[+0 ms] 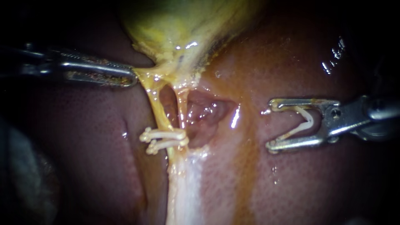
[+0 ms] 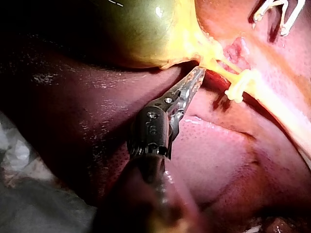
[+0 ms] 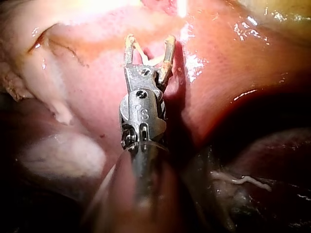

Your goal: Clipping third clip left tube

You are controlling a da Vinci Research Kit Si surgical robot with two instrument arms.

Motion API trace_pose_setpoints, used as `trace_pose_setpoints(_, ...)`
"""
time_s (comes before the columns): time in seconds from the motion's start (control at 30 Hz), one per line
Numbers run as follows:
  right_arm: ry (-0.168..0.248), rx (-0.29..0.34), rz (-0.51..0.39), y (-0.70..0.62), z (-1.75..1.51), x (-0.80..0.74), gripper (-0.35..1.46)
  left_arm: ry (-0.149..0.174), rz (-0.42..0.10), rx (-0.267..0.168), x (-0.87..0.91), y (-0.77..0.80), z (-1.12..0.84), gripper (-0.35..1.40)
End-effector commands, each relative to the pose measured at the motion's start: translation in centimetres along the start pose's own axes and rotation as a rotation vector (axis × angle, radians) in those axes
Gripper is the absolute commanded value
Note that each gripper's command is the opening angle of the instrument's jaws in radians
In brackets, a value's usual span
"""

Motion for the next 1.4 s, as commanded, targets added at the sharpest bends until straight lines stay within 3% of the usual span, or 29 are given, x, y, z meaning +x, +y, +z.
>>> trace_pose_setpoints(0.03, 0.007, 0.007, 0.002, 0.00, 0.04, 0.04, 0.50, 0.000, 0.007, 0.001, -0.01, 0.00, 0.01, -0.35)
trace_pose_setpoints(0.3, 0.016, 0.071, 0.120, -0.05, 0.63, 0.43, 0.49, 0.000, 0.019, 0.000, 0.00, -0.01, 0.01, -0.35)
trace_pose_setpoints(0.4, 0.040, 0.079, 0.176, -0.03, 0.85, 0.54, 0.49, 0.000, 0.025, 0.000, 0.00, -0.01, 0.01, -0.35)
trace_pose_setpoints(0.47, 0.065, 0.104, 0.217, -0.01, 0.96, 0.59, 0.49, 0.000, 0.025, 0.000, 0.00, -0.01, 0.01, -0.35)
trace_pose_setpoints(0.6, 0.122, 0.212, 0.292, 0.05, 1.12, 0.63, 0.45, 0.001, 0.030, 0.000, 0.00, 0.00, 0.01, -0.35)
trace_pose_setpoints(0.73, 0.148, 0.211, 0.322, 0.15, 1.26, 0.65, 0.45, 0.001, 0.030, 0.000, 0.01, 0.00, 0.01, -0.35)
trace_pose_setpoints(0.9, 0.148, 0.190, 0.351, 0.30, 1.38, 0.55, 0.45, 0.001, 0.030, 0.000, 0.01, 0.00, 0.01, -0.35)
trace_pose_setpoints(1.07, 0.144, 0.183, 0.380, 0.44, 1.43, 0.34, 0.45, 0.001, 0.030, 0.000, 0.01, 0.00, 0.01, -0.35)
trace_pose_setpoints(1.4, 0.134, 0.176, 0.417, 0.53, 1.63, 0.05, 0.45, 0.001, 0.030, 0.000, 0.01, 0.00, 0.01, -0.35)
